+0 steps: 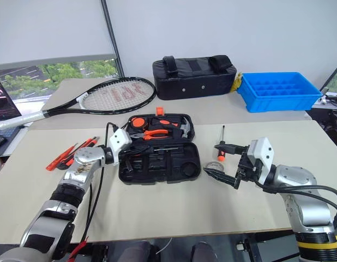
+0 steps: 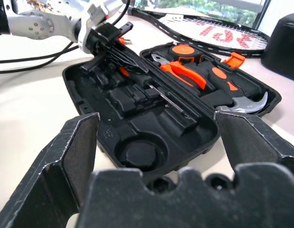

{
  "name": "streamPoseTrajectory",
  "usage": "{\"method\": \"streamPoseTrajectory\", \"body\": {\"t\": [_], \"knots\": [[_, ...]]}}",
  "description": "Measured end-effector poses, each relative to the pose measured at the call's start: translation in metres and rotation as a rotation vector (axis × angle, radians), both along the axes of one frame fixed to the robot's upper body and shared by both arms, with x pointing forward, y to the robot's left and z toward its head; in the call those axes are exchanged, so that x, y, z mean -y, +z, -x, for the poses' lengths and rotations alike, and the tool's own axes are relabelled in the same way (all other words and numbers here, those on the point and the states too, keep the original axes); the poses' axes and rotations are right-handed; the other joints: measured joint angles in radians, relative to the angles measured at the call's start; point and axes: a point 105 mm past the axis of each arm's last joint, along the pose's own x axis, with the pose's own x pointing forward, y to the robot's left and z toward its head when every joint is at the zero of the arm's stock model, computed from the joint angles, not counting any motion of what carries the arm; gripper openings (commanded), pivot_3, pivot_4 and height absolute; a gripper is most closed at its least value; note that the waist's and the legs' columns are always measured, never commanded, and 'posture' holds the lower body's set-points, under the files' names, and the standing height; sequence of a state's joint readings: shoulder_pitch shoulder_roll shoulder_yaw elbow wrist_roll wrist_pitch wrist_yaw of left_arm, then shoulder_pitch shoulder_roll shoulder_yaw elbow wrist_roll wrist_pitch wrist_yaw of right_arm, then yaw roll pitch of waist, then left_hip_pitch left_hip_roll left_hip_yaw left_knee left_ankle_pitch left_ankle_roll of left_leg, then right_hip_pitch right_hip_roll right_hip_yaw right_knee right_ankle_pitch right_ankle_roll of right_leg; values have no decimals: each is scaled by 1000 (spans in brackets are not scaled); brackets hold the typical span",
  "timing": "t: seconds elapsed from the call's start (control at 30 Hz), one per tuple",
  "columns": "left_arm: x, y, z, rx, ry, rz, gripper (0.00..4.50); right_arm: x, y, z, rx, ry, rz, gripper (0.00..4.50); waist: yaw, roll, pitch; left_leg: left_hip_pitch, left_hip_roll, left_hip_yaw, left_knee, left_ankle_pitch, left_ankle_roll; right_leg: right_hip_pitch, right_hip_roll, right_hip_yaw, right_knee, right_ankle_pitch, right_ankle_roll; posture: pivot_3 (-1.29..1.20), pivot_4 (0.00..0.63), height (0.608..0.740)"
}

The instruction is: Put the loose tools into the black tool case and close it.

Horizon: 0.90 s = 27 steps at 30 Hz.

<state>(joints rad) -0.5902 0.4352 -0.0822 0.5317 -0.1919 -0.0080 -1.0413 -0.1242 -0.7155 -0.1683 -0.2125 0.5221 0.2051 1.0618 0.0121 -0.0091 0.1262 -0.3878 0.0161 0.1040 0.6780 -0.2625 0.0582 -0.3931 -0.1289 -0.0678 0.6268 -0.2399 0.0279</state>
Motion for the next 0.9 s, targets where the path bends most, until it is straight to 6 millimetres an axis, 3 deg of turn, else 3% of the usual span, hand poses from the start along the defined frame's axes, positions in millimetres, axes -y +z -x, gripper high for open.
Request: {"method": "streamPoseTrajectory", "body": {"t": [0.23, 0.5, 0.67, 0.77, 0.9], "knots": [[7, 23, 14, -3, -93, 116, 81, 0, 0, 0, -1, -2, 0, 4432, 1, -1, 1, -3, -1, 0, -1, -1, -2, 1, 0, -2, -3, -1, 2, 0, 150, 740], [13, -3, 10, -45, -63, -24, 81, 0, 0, -1, 1, -6, 0, 4432, 0, -2, 1, -2, -1, 0, -2, -5, 4, 3, 0, -2, -12, -1, 3, 0, 150, 740], [16, -2, 4, -50, -64, -61, 81, 0, -1, 0, 4, -28, 12, 4432, 1, -1, 1, -2, -1, -1, -1, -5, 4, 4, 0, -2, -12, -1, 4, 0, 150, 740], [17, -2, 4, -78, -64, -41, 81, 1, -12, -5, -60, -101, 36, 4432, 1, -1, 1, -1, -1, -1, -1, -5, 4, 4, 0, -2, -12, 0, 4, 0, 150, 740], [20, 2, 11, -107, -87, 20, 81, 11, -29, -28, -150, -336, 71, 4432, -2, -1, 1, -3, -1, -1, -1, -5, 4, 1, -1, -1, -11, 0, 3, 0, 150, 740]]}}
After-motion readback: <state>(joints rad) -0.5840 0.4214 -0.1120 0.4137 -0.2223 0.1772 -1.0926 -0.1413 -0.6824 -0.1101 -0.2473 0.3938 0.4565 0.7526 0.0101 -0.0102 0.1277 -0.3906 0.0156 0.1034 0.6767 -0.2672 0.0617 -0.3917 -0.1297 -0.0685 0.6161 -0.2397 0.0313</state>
